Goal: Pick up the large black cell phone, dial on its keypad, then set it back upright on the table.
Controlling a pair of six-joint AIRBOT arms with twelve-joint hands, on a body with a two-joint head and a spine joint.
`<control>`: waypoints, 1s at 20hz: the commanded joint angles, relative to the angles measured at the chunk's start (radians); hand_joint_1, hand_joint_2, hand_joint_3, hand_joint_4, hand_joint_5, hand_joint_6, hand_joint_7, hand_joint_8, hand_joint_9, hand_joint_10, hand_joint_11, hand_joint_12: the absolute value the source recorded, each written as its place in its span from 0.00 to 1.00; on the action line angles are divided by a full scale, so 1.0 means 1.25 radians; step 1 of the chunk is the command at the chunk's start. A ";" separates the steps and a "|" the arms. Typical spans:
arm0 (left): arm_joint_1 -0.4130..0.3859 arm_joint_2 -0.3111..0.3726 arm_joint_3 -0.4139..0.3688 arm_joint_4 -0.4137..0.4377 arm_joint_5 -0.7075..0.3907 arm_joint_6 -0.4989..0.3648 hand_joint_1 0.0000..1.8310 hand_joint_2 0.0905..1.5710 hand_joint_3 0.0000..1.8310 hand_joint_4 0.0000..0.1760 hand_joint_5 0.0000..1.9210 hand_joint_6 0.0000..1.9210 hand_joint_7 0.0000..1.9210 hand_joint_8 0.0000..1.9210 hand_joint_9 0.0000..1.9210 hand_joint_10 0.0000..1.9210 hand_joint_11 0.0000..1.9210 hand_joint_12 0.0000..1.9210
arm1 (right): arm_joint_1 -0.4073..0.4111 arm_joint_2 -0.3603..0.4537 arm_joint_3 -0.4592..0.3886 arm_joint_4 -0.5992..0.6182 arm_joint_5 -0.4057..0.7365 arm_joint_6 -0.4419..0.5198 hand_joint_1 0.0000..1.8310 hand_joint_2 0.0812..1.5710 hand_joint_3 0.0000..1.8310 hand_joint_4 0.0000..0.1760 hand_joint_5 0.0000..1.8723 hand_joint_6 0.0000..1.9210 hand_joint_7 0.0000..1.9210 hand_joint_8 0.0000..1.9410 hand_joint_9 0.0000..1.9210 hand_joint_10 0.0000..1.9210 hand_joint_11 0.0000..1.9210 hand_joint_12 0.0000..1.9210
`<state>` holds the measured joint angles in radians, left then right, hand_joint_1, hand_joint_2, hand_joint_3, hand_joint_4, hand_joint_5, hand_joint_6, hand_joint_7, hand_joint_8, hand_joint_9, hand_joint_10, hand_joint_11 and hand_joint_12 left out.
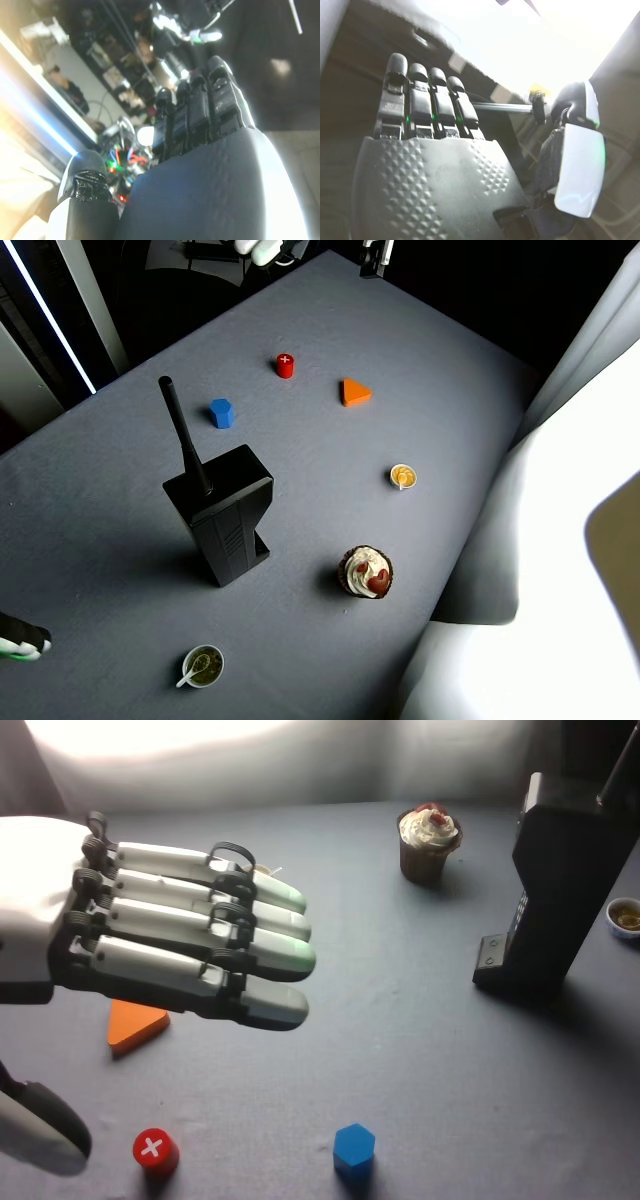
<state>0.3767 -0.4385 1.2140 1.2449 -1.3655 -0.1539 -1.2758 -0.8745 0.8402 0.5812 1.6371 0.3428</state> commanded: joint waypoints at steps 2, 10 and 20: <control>-0.020 0.004 -0.005 -0.080 -0.048 0.002 0.00 0.77 0.00 0.05 0.09 0.00 0.05 0.00 0.04 0.00 0.00 0.13 | 0.012 -0.005 0.014 0.001 0.102 0.009 0.30 0.58 0.01 0.00 0.00 0.00 0.00 0.00 0.01 0.00 0.00 0.17; -0.020 0.002 -0.003 -0.083 -0.041 0.022 0.00 0.77 0.00 0.05 0.08 0.00 0.05 0.00 0.04 0.00 0.00 0.11 | 0.070 -0.071 0.088 -0.015 0.069 -0.023 0.41 0.63 0.00 0.00 0.00 0.00 0.00 0.00 0.00 0.00 0.00 0.06; -0.022 -0.001 0.005 -0.115 -0.049 0.023 0.00 0.77 0.00 0.08 0.07 0.00 0.04 0.00 0.04 0.00 0.00 0.10 | 0.214 -0.111 0.147 -0.074 -0.072 -0.047 0.51 0.60 0.00 0.00 0.00 0.00 0.00 0.00 0.00 0.00 0.00 0.02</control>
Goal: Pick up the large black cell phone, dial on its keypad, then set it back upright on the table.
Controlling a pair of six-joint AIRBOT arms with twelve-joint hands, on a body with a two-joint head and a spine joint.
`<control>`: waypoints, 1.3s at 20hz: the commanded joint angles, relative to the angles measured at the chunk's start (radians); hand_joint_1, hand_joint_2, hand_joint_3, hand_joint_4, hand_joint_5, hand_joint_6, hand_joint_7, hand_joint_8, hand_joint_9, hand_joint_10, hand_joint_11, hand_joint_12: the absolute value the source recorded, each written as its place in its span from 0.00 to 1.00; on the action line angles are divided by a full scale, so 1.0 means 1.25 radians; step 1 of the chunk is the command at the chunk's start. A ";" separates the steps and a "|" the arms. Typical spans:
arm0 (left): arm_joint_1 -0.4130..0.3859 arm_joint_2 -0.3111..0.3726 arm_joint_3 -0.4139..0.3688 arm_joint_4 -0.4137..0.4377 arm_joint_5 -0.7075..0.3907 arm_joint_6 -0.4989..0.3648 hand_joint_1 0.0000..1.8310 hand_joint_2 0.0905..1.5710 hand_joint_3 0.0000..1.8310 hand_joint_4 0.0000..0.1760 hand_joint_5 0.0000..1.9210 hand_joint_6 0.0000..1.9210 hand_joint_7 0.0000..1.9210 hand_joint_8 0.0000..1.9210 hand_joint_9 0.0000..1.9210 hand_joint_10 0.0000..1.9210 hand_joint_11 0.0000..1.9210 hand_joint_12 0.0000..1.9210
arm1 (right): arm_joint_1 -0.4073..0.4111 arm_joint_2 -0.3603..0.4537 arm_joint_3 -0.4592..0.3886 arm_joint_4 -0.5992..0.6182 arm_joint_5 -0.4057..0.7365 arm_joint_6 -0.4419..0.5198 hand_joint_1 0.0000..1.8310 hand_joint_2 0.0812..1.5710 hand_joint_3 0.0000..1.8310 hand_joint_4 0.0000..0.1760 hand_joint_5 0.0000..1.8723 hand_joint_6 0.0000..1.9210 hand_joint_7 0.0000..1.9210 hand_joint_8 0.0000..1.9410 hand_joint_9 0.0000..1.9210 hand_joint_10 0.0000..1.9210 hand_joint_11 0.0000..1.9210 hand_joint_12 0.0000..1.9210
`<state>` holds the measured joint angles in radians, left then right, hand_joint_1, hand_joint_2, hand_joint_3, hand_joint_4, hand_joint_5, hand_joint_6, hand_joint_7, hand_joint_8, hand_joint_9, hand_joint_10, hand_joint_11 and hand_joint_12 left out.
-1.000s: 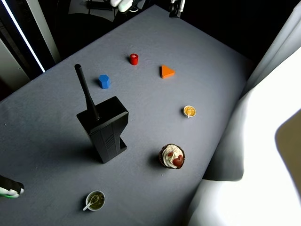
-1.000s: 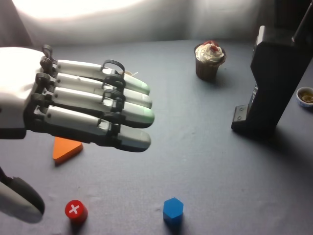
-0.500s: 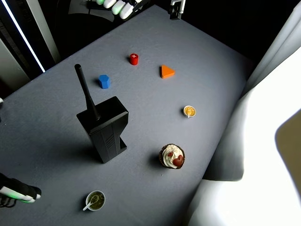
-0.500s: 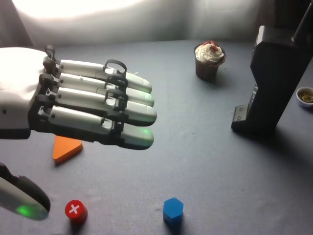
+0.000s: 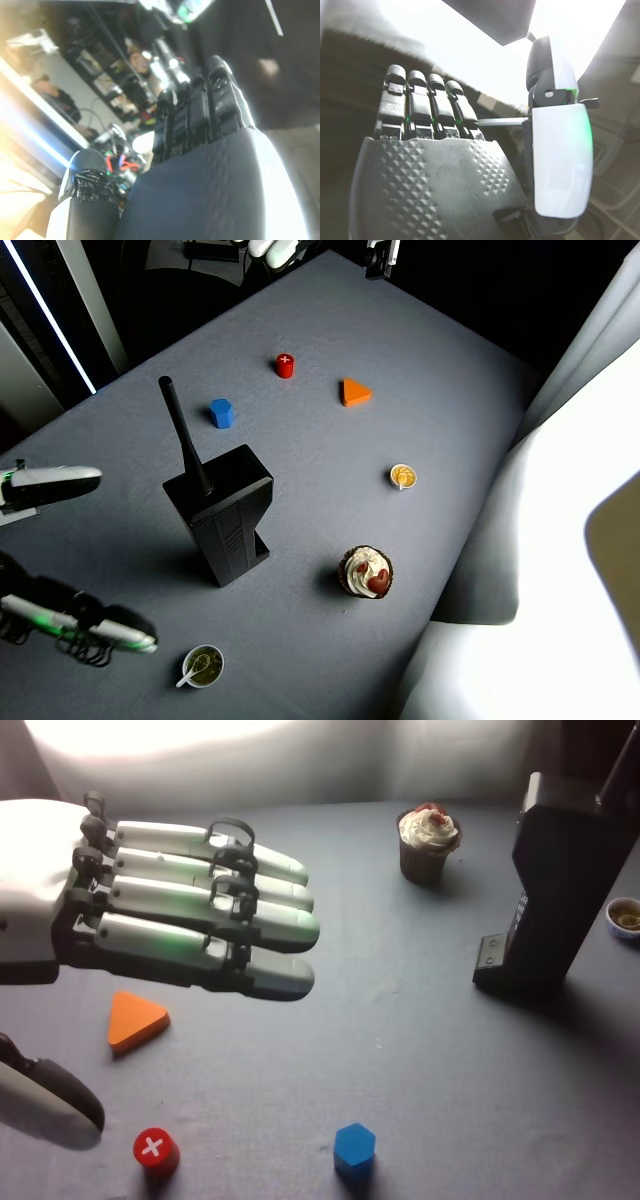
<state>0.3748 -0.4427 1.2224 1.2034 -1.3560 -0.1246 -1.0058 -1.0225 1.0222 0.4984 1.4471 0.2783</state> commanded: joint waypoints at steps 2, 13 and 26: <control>-0.020 0.002 -0.002 -0.082 -0.057 -0.001 0.00 0.77 0.00 0.07 0.08 0.00 0.05 0.00 0.04 0.00 0.00 0.11 | 0.022 -0.003 0.015 -0.007 0.066 0.004 0.51 0.59 0.00 0.00 0.00 0.00 0.00 0.00 0.00 0.00 0.01 0.00; -0.021 0.002 -0.004 -0.082 -0.061 -0.009 0.02 0.77 0.00 0.08 0.09 0.00 0.05 0.00 0.04 0.00 0.00 0.12 | 0.131 -0.051 0.074 0.003 -0.014 -0.014 0.51 0.57 0.00 0.00 0.00 0.00 0.00 0.00 0.00 0.00 0.02 0.01; -0.024 -0.004 -0.004 -0.071 -0.062 -0.009 0.02 0.77 0.00 0.07 0.09 0.00 0.05 0.00 0.04 0.00 0.00 0.11 | 0.176 -0.089 0.089 0.002 -0.055 -0.029 0.50 0.60 0.00 0.00 0.08 0.00 0.07 0.00 0.08 0.00 0.00 0.27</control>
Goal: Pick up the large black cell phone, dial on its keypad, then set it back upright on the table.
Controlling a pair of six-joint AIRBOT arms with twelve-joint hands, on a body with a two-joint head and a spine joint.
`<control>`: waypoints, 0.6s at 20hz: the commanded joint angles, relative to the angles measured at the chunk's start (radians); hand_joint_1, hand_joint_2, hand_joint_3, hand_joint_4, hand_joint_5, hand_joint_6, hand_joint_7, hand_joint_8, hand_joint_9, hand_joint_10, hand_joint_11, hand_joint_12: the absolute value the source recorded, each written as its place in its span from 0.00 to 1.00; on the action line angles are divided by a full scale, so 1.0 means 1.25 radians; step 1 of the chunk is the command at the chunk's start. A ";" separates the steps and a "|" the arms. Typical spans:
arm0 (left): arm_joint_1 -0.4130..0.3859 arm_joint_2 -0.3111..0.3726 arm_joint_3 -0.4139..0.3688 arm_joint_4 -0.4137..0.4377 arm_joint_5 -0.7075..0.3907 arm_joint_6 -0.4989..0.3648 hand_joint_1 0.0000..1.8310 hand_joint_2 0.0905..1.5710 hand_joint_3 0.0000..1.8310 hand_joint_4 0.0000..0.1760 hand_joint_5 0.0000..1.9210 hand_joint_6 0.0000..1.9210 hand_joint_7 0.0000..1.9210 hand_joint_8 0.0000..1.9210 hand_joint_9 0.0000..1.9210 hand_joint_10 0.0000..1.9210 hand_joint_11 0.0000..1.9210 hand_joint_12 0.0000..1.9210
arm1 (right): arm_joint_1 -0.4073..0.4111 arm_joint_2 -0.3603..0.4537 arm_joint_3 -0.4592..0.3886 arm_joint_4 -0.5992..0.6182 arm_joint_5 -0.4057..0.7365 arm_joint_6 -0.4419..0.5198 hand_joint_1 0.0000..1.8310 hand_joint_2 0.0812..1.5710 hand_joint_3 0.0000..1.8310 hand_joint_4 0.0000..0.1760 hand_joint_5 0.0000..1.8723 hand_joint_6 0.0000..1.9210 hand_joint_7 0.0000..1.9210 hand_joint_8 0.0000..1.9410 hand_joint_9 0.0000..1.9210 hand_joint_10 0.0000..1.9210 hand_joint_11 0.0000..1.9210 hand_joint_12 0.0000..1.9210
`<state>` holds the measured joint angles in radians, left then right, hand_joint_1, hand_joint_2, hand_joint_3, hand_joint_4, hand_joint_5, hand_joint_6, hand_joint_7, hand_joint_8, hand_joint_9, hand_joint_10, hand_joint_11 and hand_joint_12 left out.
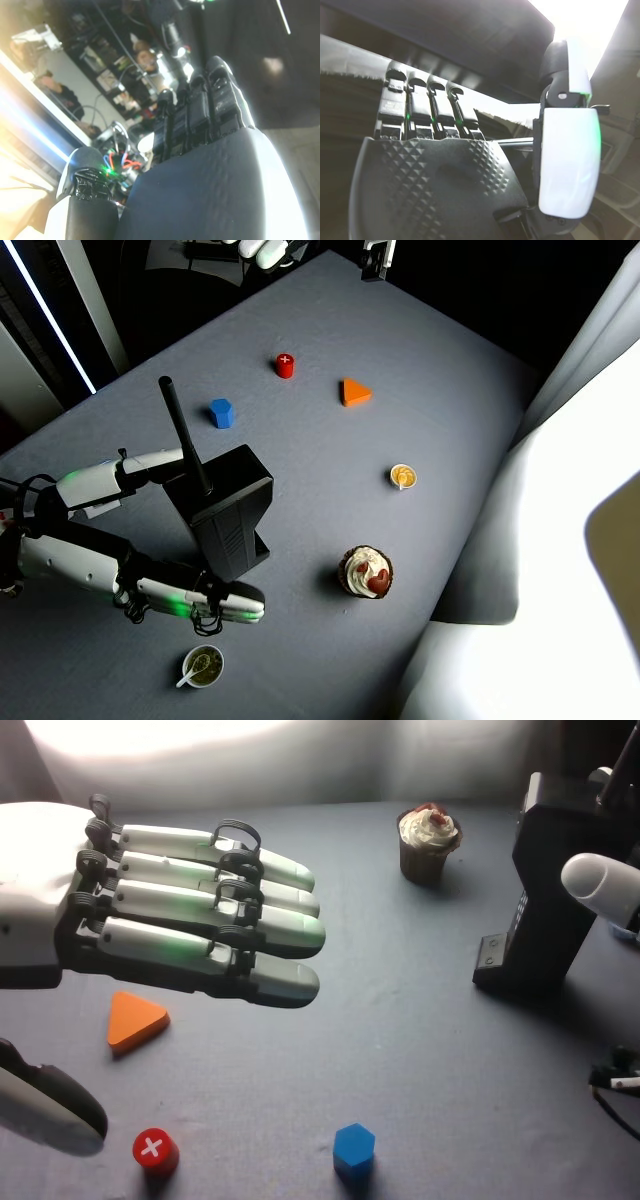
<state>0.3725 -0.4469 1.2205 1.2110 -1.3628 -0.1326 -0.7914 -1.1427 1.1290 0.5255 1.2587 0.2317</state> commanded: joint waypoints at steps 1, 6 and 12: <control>-0.022 -0.001 -0.003 -0.076 -0.056 -0.003 0.02 0.77 0.00 0.09 0.09 0.00 0.05 0.00 0.04 0.00 0.00 0.11 | 0.010 0.004 0.004 -0.020 0.092 0.008 0.50 0.62 0.00 0.00 0.11 0.00 0.10 0.00 0.12 0.00 0.00 0.37; -0.022 -0.003 -0.003 -0.070 -0.056 -0.003 0.01 0.77 0.00 0.11 0.08 0.00 0.03 0.00 0.03 0.00 0.00 0.06 | 0.035 0.003 0.015 -0.026 0.080 0.005 0.57 0.68 0.00 0.00 0.26 0.01 0.28 0.01 0.33 0.04 0.12 0.61; -0.024 -0.003 -0.005 -0.064 -0.056 -0.003 0.01 0.77 0.00 0.10 0.08 0.00 0.03 0.00 0.03 0.00 0.00 0.05 | 0.055 0.006 0.026 -0.029 0.067 0.005 0.75 0.70 0.00 0.00 0.50 0.48 0.48 0.56 0.48 0.63 0.48 0.59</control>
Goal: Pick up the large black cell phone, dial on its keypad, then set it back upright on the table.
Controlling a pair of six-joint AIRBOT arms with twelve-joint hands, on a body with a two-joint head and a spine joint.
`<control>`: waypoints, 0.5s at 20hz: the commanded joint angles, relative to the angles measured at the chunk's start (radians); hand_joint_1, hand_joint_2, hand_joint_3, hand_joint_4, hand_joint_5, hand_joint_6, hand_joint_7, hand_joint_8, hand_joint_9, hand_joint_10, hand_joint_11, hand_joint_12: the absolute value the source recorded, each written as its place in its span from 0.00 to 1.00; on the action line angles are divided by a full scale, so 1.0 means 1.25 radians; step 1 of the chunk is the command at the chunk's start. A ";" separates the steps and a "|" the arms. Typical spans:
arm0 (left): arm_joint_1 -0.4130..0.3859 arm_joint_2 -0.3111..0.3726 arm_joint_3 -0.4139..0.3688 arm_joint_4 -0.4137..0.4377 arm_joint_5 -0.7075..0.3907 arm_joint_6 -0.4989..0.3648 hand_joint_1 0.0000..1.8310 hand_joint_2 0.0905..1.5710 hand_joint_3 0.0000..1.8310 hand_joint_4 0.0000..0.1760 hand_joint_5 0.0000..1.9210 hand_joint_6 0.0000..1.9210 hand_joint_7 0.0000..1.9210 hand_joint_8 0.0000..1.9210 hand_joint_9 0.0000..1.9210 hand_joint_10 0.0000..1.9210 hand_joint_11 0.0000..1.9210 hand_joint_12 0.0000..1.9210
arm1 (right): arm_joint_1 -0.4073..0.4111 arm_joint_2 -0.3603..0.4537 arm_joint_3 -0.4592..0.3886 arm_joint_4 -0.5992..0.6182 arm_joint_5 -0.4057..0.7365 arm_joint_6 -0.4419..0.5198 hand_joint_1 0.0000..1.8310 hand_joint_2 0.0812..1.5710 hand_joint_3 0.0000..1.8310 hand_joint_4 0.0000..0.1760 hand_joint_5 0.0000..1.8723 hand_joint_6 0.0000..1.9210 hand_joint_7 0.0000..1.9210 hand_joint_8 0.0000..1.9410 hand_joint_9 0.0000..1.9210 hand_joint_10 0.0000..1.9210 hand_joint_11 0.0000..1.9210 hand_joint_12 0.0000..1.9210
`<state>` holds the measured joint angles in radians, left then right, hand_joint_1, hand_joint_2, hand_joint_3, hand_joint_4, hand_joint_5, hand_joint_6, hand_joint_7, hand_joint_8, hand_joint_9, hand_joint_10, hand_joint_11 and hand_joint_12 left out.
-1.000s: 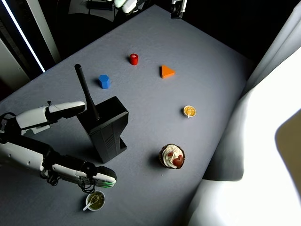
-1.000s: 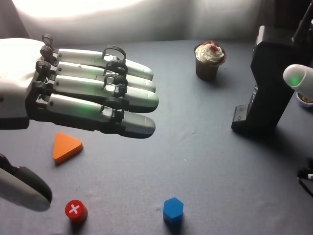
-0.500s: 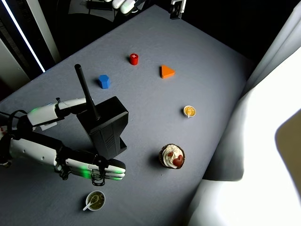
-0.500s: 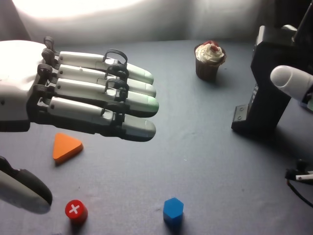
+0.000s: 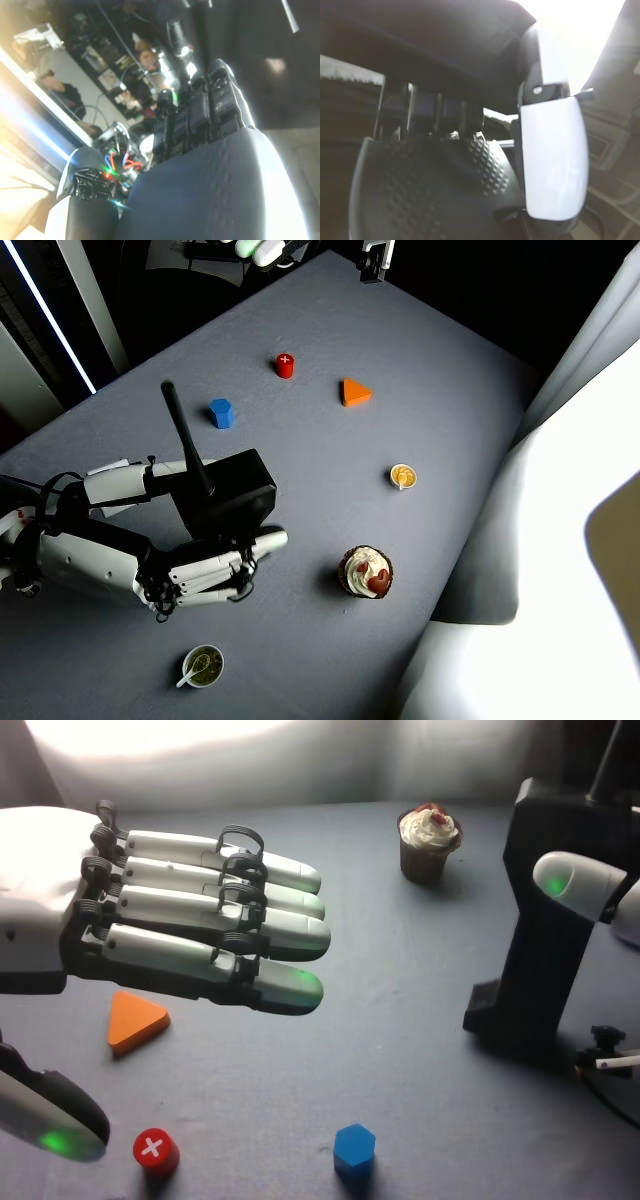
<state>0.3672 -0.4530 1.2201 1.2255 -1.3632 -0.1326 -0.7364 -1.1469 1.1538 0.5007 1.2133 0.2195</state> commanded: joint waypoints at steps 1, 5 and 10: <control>-0.019 0.002 -0.004 -0.071 -0.056 -0.003 0.02 0.77 0.00 0.09 0.08 0.00 0.03 0.00 0.03 0.00 0.00 0.07 | 0.013 0.010 0.007 -0.010 0.103 0.015 0.75 0.70 0.00 0.00 0.51 0.48 0.48 0.56 0.49 0.64 0.49 0.60; -0.020 0.002 -0.005 -0.066 -0.050 -0.003 0.02 0.77 0.00 0.09 0.09 0.00 0.04 0.00 0.04 0.00 0.00 0.08 | 0.016 0.019 0.005 -0.016 0.106 0.012 0.75 0.70 0.00 0.00 0.50 0.47 0.47 0.56 0.50 0.64 0.51 0.54; -0.021 0.001 -0.004 -0.057 -0.068 -0.011 0.03 0.77 0.00 0.08 0.10 0.00 0.04 0.00 0.04 0.00 0.00 0.09 | 0.027 0.041 0.004 -0.047 0.124 0.012 0.75 0.71 0.00 0.00 0.53 0.41 0.45 0.60 0.46 0.71 0.49 0.60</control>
<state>0.3653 -0.4530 1.2201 1.2518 -1.3689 -0.1425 -0.7155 -1.1088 1.1576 0.4557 1.2167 0.2131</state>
